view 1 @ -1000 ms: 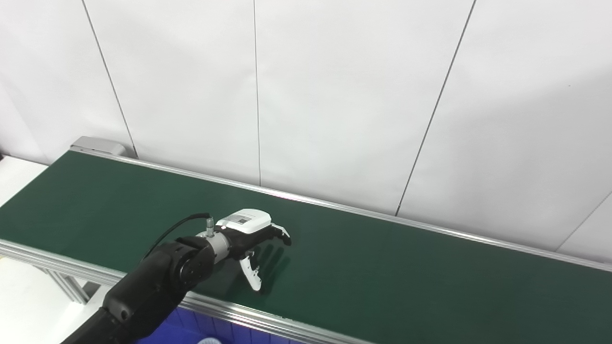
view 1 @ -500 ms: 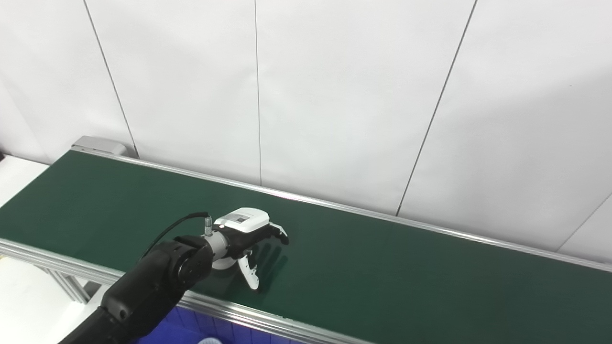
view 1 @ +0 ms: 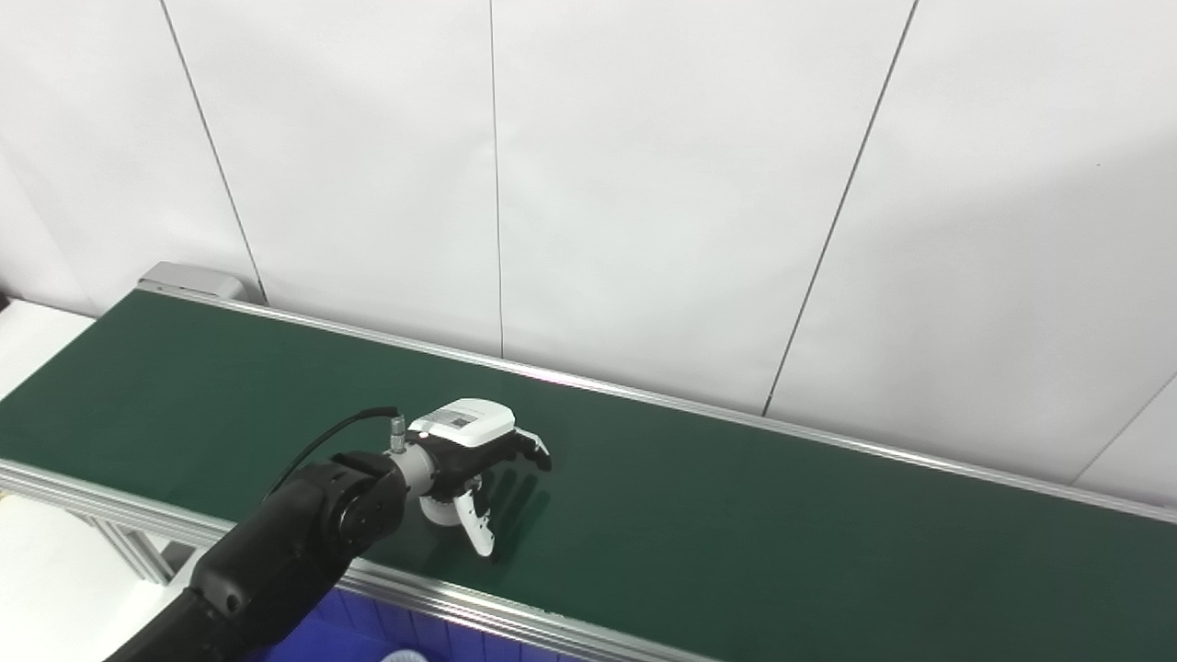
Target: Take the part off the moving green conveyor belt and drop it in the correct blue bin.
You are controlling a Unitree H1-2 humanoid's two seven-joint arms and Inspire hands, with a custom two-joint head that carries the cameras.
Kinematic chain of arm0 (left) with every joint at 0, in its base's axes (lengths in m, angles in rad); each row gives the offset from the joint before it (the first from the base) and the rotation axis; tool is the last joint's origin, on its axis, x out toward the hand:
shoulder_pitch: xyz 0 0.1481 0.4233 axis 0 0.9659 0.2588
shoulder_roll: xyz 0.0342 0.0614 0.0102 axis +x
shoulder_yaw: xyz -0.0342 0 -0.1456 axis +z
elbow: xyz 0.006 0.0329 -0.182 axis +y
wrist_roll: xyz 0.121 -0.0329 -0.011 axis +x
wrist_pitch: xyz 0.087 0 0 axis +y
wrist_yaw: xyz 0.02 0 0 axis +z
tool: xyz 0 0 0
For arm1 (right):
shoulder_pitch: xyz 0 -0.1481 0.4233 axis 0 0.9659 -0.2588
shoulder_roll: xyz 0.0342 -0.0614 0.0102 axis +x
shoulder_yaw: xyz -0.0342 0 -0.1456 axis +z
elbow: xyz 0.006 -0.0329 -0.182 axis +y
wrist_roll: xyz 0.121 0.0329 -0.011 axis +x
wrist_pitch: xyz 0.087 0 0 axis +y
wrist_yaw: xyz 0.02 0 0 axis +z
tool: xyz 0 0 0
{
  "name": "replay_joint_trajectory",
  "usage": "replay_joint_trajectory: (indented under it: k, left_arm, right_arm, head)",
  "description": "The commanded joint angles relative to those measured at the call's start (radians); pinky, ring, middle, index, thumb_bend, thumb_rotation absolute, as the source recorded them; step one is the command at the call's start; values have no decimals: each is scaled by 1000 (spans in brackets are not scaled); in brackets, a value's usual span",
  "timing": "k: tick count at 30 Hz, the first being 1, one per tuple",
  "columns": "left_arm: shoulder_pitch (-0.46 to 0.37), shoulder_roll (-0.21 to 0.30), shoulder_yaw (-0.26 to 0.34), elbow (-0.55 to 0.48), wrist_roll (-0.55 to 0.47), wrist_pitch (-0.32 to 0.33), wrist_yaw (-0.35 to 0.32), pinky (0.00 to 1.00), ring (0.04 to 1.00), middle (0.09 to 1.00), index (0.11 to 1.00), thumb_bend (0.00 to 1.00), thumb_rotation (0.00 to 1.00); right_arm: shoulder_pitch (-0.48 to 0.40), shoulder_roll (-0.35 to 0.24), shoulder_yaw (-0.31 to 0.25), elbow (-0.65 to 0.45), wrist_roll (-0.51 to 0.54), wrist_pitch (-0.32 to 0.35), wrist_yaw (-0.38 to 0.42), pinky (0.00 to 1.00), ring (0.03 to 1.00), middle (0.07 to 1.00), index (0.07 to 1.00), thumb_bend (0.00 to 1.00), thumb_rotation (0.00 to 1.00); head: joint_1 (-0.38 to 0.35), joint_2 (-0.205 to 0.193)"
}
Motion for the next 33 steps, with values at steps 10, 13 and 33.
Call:
replay_joint_trajectory:
  k: [10, 13, 33]
  left_arm:
    - [-2, 26, -11, -35, 45, -23, 20, 694, 759, 817, 776, 924, 10]
    - [1, 28, -16, -33, 53, -38, 29, 676, 750, 815, 773, 925, 12]
    - [8, 19, -5, 21, 94, -144, 197, 513, 443, 528, 587, 525, 0]
  right_arm:
    - [3, 4, -3, -35, 6, -49, 2, 777, 818, 849, 953, 198, 960]
    - [6, 4, -3, -38, 7, -49, 3, 784, 823, 853, 956, 198, 950]
    - [6, 6, -4, -39, 7, -49, 2, 777, 816, 849, 946, 216, 934]
  head:
    - [-1, 5]
    - [-2, 6]
    - [-5, 9]
